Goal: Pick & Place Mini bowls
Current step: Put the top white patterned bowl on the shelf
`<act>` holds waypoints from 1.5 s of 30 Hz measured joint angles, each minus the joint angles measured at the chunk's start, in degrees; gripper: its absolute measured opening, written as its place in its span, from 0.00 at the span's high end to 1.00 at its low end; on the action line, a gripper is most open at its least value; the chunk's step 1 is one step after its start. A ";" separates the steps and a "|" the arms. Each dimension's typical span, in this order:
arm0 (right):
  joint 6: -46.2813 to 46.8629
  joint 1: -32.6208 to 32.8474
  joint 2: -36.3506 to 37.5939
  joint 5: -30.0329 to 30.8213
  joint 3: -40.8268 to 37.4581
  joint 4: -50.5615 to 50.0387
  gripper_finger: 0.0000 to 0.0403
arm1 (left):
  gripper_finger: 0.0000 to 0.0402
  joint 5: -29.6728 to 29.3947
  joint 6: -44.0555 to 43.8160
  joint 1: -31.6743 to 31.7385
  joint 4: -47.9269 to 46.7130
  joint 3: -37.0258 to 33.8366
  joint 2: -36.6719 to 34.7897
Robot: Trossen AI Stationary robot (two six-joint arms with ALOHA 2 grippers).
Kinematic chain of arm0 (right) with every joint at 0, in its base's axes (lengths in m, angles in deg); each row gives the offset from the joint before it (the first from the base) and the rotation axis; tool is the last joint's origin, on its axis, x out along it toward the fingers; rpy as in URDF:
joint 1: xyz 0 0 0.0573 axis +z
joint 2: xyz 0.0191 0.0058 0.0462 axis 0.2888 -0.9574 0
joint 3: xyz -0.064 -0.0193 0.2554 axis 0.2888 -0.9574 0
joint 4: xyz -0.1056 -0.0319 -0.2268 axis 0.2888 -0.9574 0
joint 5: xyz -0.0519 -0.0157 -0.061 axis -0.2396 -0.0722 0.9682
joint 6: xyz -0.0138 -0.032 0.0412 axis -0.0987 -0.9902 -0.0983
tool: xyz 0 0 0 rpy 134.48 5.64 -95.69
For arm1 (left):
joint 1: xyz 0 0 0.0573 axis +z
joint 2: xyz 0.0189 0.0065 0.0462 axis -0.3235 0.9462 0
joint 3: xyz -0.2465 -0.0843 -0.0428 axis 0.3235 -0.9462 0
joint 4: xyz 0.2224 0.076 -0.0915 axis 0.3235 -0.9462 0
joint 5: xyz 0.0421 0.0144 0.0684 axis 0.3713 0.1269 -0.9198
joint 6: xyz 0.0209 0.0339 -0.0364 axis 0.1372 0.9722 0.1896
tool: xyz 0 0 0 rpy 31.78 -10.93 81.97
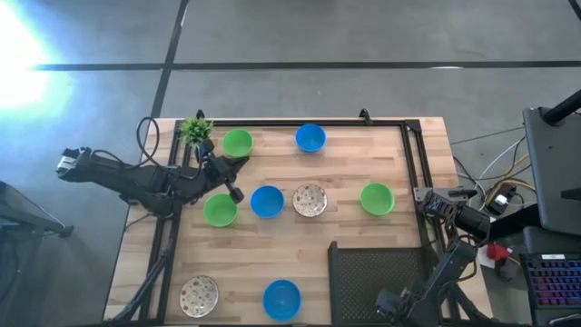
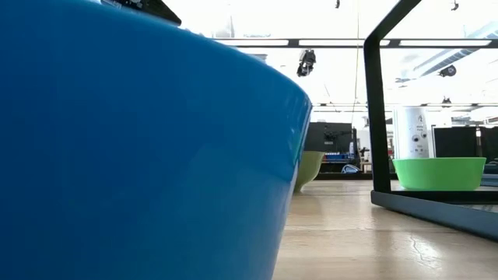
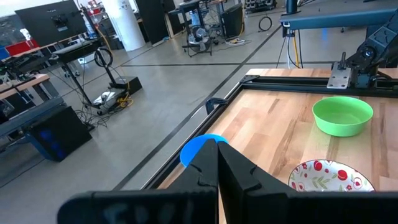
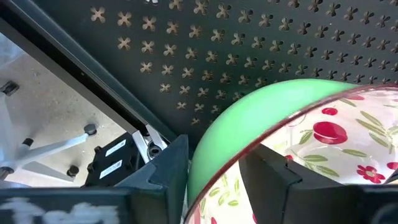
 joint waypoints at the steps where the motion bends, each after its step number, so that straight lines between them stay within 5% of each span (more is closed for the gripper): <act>1: 0.04 0.00 0.00 0.01 0.00 0.00 0.71 | 1.00 0.00 0.00 0.00 -0.01 0.00 -0.02; 9: 1.59 0.00 0.33 -0.38 0.04 -0.67 0.95 | 1.00 -0.01 0.00 0.00 -0.01 0.00 -0.02; 39: 5.29 -0.48 0.04 -0.11 -0.33 -3.80 0.97 | 1.00 -0.02 0.63 0.07 -0.01 0.00 -0.02; 45: 5.23 -0.46 0.09 -0.16 -0.24 -2.20 0.89 | 1.00 -0.02 0.66 0.04 -0.03 0.00 -0.02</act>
